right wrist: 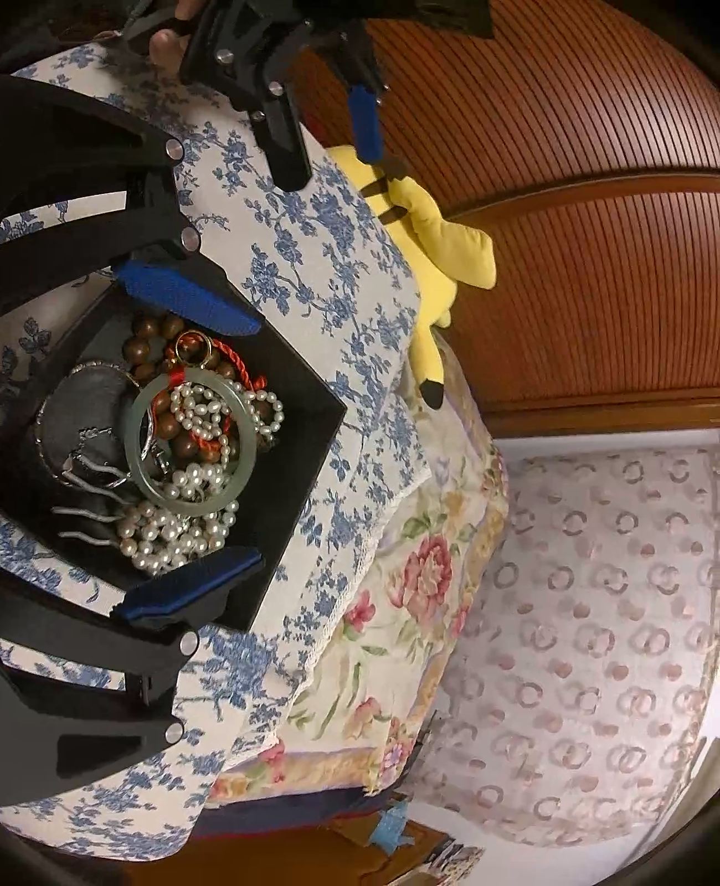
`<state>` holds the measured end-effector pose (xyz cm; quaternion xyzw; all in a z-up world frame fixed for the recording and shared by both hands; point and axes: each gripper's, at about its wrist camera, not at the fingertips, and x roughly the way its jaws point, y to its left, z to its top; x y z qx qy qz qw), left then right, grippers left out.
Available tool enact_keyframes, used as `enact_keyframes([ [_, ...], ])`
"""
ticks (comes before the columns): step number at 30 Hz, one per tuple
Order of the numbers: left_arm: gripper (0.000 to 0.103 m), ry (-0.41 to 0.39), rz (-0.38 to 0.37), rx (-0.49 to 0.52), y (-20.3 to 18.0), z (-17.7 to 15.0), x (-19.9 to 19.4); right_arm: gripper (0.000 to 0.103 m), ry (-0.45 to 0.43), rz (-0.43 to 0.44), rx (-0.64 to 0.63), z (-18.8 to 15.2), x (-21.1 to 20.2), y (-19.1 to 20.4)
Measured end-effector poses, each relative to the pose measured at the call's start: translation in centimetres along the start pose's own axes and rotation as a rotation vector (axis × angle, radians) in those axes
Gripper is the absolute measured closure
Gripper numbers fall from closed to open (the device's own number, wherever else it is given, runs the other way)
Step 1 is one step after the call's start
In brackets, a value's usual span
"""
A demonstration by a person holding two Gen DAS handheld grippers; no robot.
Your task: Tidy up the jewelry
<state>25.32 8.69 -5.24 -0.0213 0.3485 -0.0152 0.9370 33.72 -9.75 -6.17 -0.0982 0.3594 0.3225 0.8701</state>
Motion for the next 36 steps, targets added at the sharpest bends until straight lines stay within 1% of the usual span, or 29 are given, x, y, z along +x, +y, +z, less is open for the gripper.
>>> enact_keyframes([
  [3,0.007,-0.004,0.01,0.006,-0.4,-0.6,-0.8,0.022,-0.023,-0.015,0.025,-0.5,-1.4,0.0],
  [4,0.007,-0.009,0.015,0.011,-0.6,-0.8,-1.2,0.021,-0.031,-0.026,0.036,-0.8,-2.0,-0.1],
  [5,0.007,-0.012,0.017,0.014,-0.7,-1.0,-1.5,0.018,-0.041,-0.036,0.048,-1.1,-2.6,-0.1],
  [7,0.007,-0.016,0.018,0.016,-1.2,-1.5,-2.3,0.004,-0.074,-0.055,0.078,-2.0,-4.2,-0.1],
  [8,0.007,-0.02,0.016,0.016,-1.5,-1.9,-2.8,0.002,-0.086,-0.062,0.093,-2.4,-4.9,-0.1],
  [12,0.007,-0.031,0.019,0.028,-2.7,-3.0,-4.3,0.002,-0.111,-0.095,0.142,-4.6,-7.7,0.2],
  [16,0.007,-0.031,0.011,0.04,-3.9,-4.3,-5.7,0.002,-0.123,-0.157,0.174,-6.8,-9.9,1.0],
  [21,0.007,-0.041,-0.011,0.057,-5.4,-5.9,-7.6,0.002,-0.175,-0.217,0.213,-9.5,-13.2,2.3],
  [27,0.007,-0.085,-0.007,0.07,-7.1,-7.1,-10.8,0.002,-0.256,-0.28,0.245,-11.6,-18.2,3.9],
  [29,0.007,-0.108,0.008,0.08,-7.6,-7.3,-12.0,0.002,-0.281,-0.284,0.259,-12.0,-19.6,4.2],
  [32,0.007,-0.146,0.002,0.084,-8.4,-7.7,-13.8,0.002,-0.329,-0.296,0.269,-12.7,-21.8,4.6],
  [36,0.007,-0.178,-0.009,0.079,-9.3,-7.9,-15.9,0.002,-0.351,-0.309,0.272,-13.5,-23.5,4.8],
])
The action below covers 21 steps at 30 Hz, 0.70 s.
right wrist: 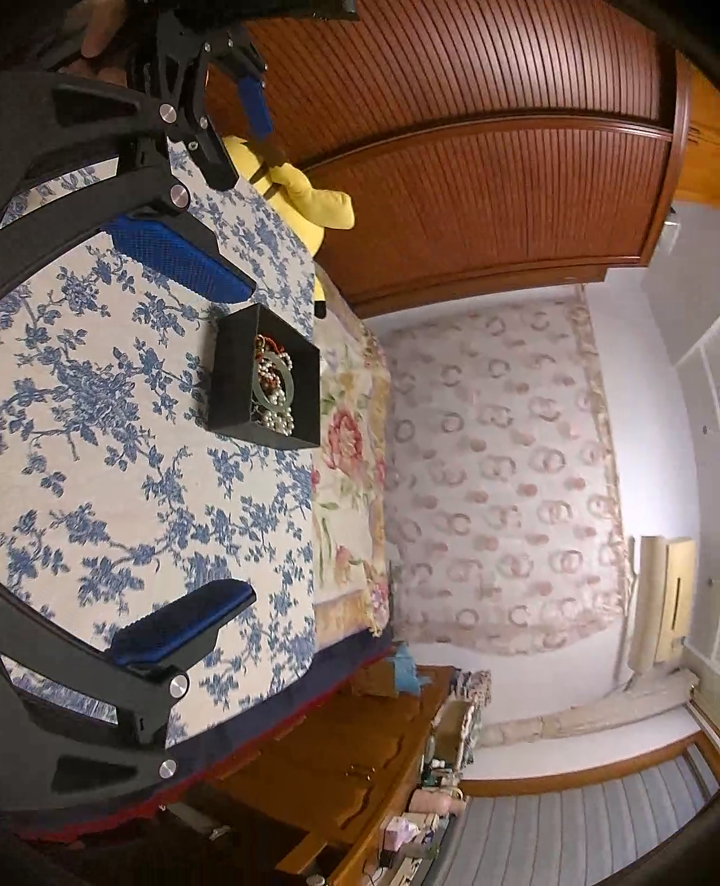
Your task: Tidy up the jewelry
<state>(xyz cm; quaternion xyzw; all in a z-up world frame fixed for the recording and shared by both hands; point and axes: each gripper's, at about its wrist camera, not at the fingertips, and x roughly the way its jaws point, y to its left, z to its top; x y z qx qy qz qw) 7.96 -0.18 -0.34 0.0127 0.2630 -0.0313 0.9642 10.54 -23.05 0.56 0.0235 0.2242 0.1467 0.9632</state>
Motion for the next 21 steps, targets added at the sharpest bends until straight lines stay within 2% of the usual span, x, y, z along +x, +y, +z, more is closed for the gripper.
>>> enact_keyframes([
  [11,0.007,-0.048,-0.003,-0.005,-0.4,0.5,-2.3,0.002,-0.001,-0.005,-0.002,-1.3,-1.6,0.0],
  [21,0.007,-0.048,-0.002,-0.007,-0.5,0.5,-2.4,0.002,0.0,-0.004,-0.003,-1.5,-1.6,0.0],
])
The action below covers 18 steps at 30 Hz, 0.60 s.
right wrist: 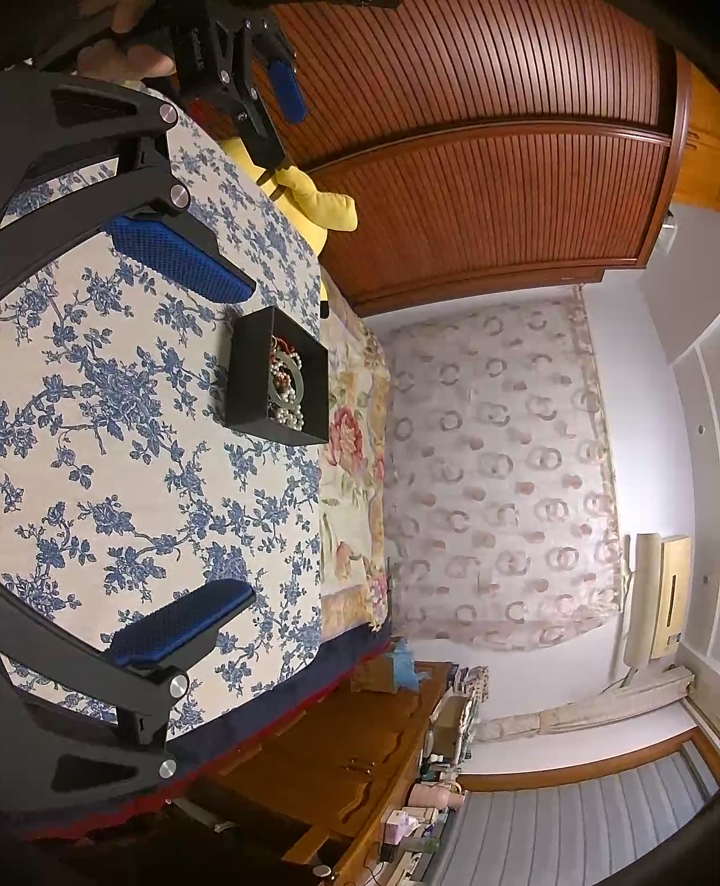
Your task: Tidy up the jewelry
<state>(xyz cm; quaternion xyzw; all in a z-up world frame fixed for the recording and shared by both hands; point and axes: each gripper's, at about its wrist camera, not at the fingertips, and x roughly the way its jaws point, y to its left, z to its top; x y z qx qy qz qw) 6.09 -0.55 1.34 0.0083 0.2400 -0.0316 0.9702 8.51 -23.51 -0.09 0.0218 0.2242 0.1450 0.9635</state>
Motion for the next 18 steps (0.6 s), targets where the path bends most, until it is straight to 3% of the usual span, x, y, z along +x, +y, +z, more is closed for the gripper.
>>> enact_keyframes([
  [18,0.007,0.005,-0.001,-0.001,-0.15,-0.38,0.05,0.002,0.003,0.003,-0.005,-0.13,-0.02,0.57],
])
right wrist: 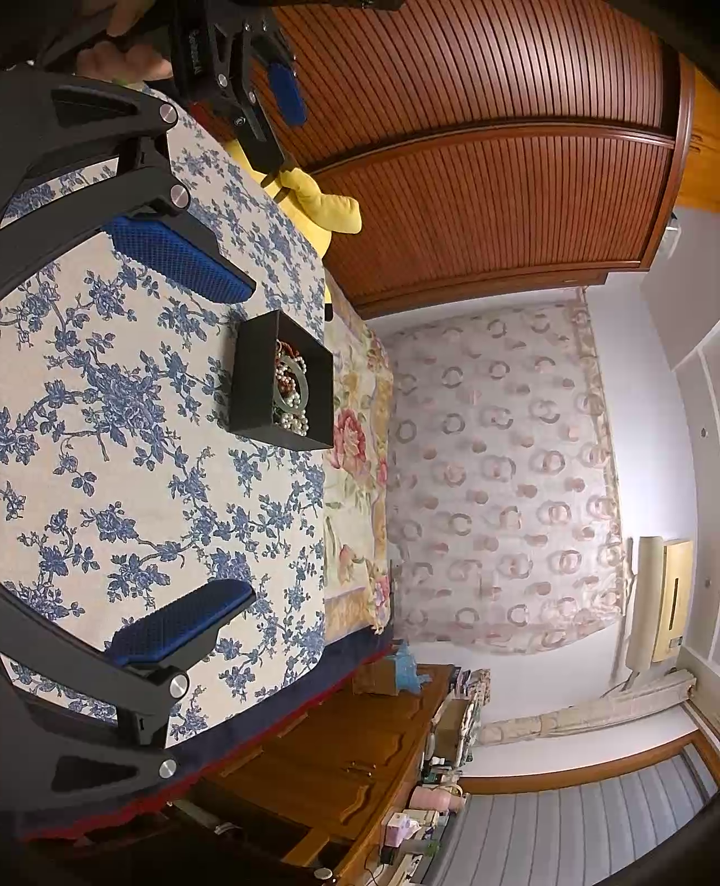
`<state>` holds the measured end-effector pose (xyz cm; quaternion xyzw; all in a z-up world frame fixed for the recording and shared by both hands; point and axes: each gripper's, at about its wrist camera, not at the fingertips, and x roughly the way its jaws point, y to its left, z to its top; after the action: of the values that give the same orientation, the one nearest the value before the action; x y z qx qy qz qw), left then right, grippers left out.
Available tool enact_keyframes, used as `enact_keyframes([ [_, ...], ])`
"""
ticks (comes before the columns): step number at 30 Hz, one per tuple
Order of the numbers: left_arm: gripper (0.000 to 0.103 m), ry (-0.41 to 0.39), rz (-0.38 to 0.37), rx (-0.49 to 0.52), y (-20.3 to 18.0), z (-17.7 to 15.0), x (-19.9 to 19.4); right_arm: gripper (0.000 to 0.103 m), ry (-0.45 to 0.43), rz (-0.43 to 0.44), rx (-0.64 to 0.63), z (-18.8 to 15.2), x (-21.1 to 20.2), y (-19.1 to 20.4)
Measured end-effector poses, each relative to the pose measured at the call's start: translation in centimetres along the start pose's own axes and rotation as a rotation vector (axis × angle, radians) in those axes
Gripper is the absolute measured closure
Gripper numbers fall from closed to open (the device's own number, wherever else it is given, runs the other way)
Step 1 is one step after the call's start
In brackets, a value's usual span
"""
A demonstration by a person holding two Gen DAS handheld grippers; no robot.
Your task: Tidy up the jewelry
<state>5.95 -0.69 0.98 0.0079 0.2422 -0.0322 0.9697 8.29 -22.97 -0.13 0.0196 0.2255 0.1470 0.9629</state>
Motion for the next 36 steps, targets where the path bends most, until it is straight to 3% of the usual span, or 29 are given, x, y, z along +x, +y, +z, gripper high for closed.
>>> enact_keyframes([
  [36,0.007,-0.019,0.008,0.005,-0.34,-0.04,-0.54,0.002,0.006,-0.004,0.001,-0.57,0.37,0.18],
])
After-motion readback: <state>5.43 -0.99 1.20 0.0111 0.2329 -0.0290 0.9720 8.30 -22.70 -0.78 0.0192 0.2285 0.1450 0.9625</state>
